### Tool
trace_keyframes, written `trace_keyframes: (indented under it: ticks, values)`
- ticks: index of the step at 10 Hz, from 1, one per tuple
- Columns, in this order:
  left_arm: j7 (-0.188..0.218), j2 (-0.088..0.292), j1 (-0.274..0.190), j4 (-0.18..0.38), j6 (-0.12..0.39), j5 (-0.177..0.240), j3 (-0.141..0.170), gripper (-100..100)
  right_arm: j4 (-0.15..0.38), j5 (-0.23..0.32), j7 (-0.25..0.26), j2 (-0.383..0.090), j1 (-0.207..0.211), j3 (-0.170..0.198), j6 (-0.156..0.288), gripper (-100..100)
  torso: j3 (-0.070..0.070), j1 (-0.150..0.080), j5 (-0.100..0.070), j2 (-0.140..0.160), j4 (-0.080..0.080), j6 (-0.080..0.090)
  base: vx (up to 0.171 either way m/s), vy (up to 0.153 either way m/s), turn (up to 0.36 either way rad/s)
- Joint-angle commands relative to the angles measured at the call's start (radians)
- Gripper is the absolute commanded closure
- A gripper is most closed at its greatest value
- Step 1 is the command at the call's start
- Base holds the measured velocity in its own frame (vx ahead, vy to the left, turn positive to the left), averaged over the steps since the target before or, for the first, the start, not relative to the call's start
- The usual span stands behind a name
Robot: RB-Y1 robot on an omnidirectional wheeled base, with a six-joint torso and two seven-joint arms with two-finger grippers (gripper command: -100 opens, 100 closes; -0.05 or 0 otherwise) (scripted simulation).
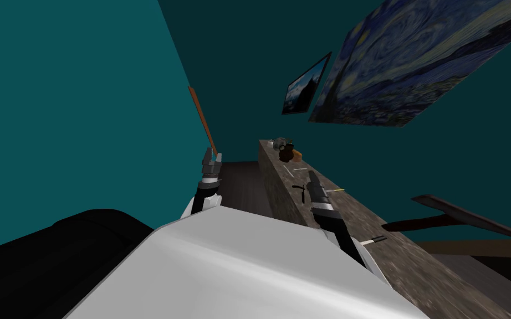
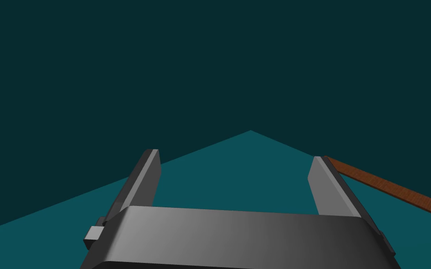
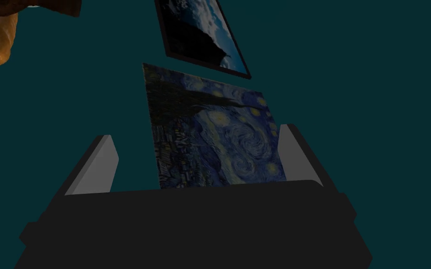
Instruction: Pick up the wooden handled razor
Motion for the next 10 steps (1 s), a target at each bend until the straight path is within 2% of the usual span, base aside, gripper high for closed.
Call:
trace_keyframes:
  ticks: [1,2,3,6,7,9,10]
  values:
    - [0.0,0.0,0.0,0.0,0.0,0.0,0.0,0,-0.008,0.02,0.029,-0.049,0.028,0.01,0.046,-100,0.0,0.0,0.0,0.0,0.0,0.0,-0.052,-0.014,0.023]
    - [0.0,0.0,0.0,0.0,0.0,0.0,0.0,0,-0.008,0.032,0.047,-0.077,0.044,0.014,0.069,-100,0.0,0.0,0.0,0.0,0.0,0.0,-0.075,-0.019,0.022]
    - [0.0,0.0,0.0,0.0,0.0,0.0,0.0,0,-0.008,0.032,0.047,-0.084,0.044,0.014,0.074,-100,0.001,-0.001,0.0,0.002,0.0,0.0,-0.062,-0.008,0.011]
    - [0.0,0.0,0.0,0.0,0.0,0.0,0.0,0,-0.007,0.068,0.098,-0.188,0.091,0.026,0.157,-100,0.001,0.0,0.0,0.002,0.0,0.0,-0.075,-0.007,0.028]
    - [0.0,0.0,0.0,0.0,0.0,0.0,0.0,0,-0.007,0.068,0.098,-0.194,0.091,0.026,0.16,-100,0.001,-0.001,0.0,0.002,0.001,0.0,-0.061,-0.014,0.019]
    - [0.0,0.0,0.0,0.0,0.0,0.0,0.0,0,-0.006,0.089,0.127,-0.261,0.121,0.035,0.219,-100,0.0,0.0,0.0,0.0,0.0,0.0,-0.051,-0.013,0.04]
    - [0.0,0.0,0.0,0.0,0.0,0.0,0.0,0,-0.006,0.089,0.127,-0.269,0.121,0.035,0.219,-100,0.0,0.0,0.0,0.0,0.0,0.0,-0.042,-0.008,0.014]
